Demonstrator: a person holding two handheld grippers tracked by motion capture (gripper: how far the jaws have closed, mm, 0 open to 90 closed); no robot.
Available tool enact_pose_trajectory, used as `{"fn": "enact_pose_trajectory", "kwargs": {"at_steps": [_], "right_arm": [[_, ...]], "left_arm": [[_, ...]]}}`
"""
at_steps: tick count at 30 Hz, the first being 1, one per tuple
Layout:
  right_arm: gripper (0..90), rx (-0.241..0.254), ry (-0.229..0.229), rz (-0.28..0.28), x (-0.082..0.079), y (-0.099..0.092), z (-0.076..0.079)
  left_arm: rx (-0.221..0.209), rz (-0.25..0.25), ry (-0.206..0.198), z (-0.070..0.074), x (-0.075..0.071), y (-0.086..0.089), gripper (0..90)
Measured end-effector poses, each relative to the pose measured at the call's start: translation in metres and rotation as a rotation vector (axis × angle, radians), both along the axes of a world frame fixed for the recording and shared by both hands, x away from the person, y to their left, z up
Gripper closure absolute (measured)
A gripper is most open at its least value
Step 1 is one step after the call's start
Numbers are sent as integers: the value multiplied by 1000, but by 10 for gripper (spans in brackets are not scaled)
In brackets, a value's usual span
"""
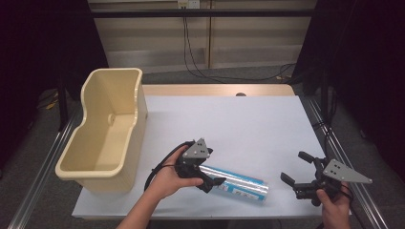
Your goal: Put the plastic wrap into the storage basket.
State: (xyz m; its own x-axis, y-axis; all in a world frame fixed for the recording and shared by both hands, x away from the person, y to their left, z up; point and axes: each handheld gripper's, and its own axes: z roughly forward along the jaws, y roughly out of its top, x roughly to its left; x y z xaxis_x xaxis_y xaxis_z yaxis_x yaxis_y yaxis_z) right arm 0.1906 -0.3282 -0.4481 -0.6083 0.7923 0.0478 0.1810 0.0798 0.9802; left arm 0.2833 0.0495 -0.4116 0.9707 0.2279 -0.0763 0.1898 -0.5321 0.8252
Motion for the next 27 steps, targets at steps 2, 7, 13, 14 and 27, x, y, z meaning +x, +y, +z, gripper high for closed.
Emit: {"fn": "enact_pose_trajectory", "kwargs": {"at_steps": [2, 7, 13, 14, 27], "right_arm": [[0, -4, 1, 6, 0, 0, 0], [0, -5, 2, 12, 0, 1, 0], [1, -1, 5, 14, 0, 0, 0], [1, -1, 5, 14, 0, 0, 0], [0, -1, 5, 13, 1, -1, 0]], "left_arm": [[40, -15, 30, -1, 3, -3, 0], [146, -51, 54, -3, 12, -11, 0], [228, -95, 50, -5, 15, -20, 0], [240, -106, 50, -6, 14, -21, 0], [462, -197, 72, -28, 15, -47, 1]]}}
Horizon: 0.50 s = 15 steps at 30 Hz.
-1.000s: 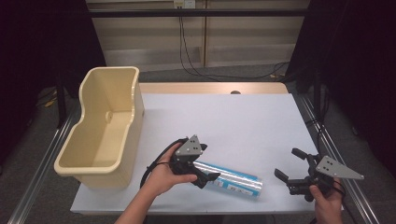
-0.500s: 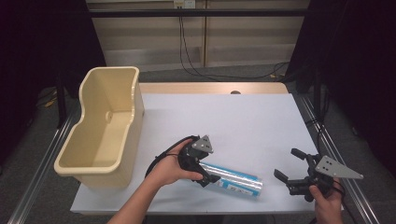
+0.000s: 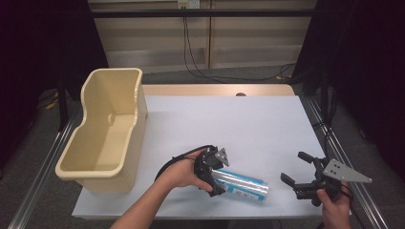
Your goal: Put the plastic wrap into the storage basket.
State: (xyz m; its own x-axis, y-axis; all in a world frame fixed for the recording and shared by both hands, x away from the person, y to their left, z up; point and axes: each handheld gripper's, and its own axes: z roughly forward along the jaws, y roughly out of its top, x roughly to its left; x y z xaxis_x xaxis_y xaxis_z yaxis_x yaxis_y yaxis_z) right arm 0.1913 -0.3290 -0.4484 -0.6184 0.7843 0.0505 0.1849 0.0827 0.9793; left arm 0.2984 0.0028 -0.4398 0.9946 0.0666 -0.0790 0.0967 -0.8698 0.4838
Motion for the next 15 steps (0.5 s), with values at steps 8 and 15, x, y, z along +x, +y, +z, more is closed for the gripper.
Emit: {"fn": "enact_pose_trajectory", "kwargs": {"at_steps": [8, 15], "right_arm": [[0, 4, 0, 4, 0, 0, 0], [0, 7, 5, 5, 0, -1, -1]], "left_arm": [[67, -57, -6, -8, 1, -13, 21], [96, -81, 5, -11, 4, -18, 49]]}}
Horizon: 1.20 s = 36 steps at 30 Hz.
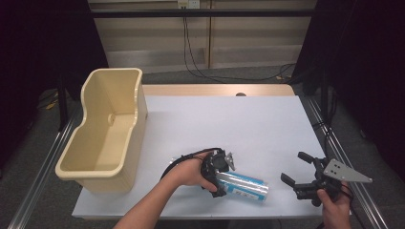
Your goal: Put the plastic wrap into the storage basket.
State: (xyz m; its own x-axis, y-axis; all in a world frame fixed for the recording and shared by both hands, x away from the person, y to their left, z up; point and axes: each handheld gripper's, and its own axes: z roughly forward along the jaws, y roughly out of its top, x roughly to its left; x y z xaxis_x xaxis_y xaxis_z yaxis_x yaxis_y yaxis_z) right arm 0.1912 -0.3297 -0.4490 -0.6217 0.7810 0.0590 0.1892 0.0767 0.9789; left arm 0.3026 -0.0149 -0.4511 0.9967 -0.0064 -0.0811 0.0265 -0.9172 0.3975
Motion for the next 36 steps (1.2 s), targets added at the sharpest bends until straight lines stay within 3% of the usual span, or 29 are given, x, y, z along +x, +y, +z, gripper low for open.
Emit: {"fn": "enact_pose_trajectory", "kwargs": {"at_steps": [4, 11, 13, 16, 20, 23, 31, 32, 33, 34, 36], "right_arm": [[0, -1, -3, 6, 0, 0, 0], [0, -3, -2, 6, 0, 1, 0], [0, -3, -2, 7, 0, 0, 0], [0, 0, -3, 4, 0, 0, 0], [0, -4, -2, 7, 0, 0, 0], [0, -6, -1, 8, 0, 1, 0], [1, -2, -5, 5, -1, -1, 0], [0, 1, -2, 2, -1, -1, 0], [0, 2, 0, 3, -1, -2, 0], [0, 4, 0, 3, -1, -2, 0], [0, 4, -3, 3, -1, -2, -1]], "left_arm": [[31, -19, -21, -2, 1, -1, 66], [40, -35, -24, -5, 3, -3, 107], [74, -57, -21, -6, 2, -6, 112], [84, -59, -26, -6, -1, -7, 121], [90, -74, -40, -4, -4, -7, 154], [109, -98, -59, -1, -8, -9, 226], [106, -41, -62, 0, -7, -7, 247], [113, -1, -51, 1, -5, -6, 255], [113, -1, -51, 1, -5, -6, 260], [114, 42, -45, 3, -1, -4, 269], [114, 65, -37, 4, 1, -2, 280]]}}
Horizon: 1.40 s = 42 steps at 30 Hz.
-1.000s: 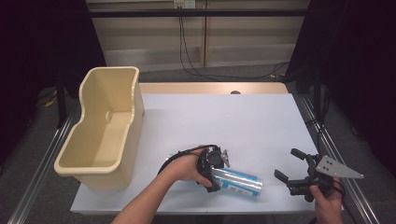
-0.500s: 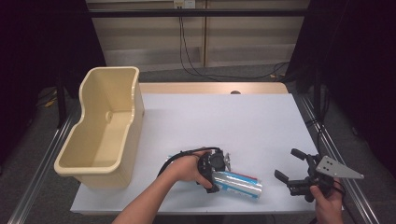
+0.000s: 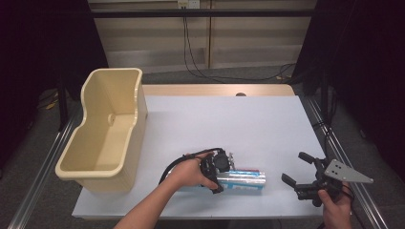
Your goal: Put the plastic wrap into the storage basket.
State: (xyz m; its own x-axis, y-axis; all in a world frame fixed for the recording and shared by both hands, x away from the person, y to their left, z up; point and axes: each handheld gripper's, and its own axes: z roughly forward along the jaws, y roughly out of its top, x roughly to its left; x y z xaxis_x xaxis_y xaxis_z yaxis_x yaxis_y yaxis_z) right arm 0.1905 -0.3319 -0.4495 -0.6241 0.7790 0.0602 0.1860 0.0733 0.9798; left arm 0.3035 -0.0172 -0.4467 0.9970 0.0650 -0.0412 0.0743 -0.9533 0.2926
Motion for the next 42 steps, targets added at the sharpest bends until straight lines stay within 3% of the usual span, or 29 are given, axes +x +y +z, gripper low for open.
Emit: {"fn": "enact_pose_trajectory", "kwargs": {"at_steps": [3, 6, 14, 18, 23, 24, 26, 27, 32, 42], "right_arm": [[0, 4, 2, -3, 0, 0, 0], [0, 5, 4, -1, 1, 0, 0], [0, 4, 0, 3, 2, 1, 0], [1, 7, 0, 2, 1, 1, 0], [0, 6, -1, 2, 1, 1, 0], [0, 7, 0, 1, 1, 1, 1], [0, 8, -3, 0, 1, 1, 1], [0, 10, -1, 0, 0, 1, 1], [0, 14, 2, -5, 0, -1, 0], [0, 11, -1, 0, 0, 0, 0]], "left_arm": [[-11, 118, 54, 6, 9, 7, 307], [-17, 179, 38, 17, 16, 14, 311], [-40, 291, 79, 46, 28, 26, 316], [-80, 348, 83, 54, 34, 33, 317], [-84, 367, 68, 42, 37, 33, 317], [-75, 365, 63, 32, 39, 31, 317], [-72, 366, 66, 27, 40, 30, 317], [-50, 365, 65, 16, 41, 27, 317], [-22, 366, 74, 0, 42, 25, 318], [-64, 313, 82, 2, 38, 34, 311]]}}
